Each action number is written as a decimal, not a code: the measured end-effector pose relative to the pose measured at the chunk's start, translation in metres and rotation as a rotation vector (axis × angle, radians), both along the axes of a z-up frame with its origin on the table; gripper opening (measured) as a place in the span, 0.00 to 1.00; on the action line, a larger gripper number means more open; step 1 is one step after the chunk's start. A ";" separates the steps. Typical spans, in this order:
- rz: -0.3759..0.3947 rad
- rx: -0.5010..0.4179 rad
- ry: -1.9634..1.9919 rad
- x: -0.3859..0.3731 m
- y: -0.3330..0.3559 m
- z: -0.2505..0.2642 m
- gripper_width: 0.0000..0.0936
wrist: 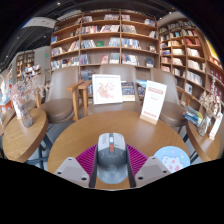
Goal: Arrange mouse
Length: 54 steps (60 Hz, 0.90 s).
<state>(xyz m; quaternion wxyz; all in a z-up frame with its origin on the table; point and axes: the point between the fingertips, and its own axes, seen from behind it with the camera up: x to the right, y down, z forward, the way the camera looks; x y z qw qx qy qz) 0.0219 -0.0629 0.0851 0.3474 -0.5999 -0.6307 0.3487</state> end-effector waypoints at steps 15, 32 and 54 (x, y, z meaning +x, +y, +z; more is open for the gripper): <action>-0.170 0.085 -0.026 -0.008 0.182 -0.025 0.48; -0.205 0.058 -0.116 0.005 0.237 -0.090 0.48; -0.249 0.067 -0.076 0.030 0.247 -0.074 0.90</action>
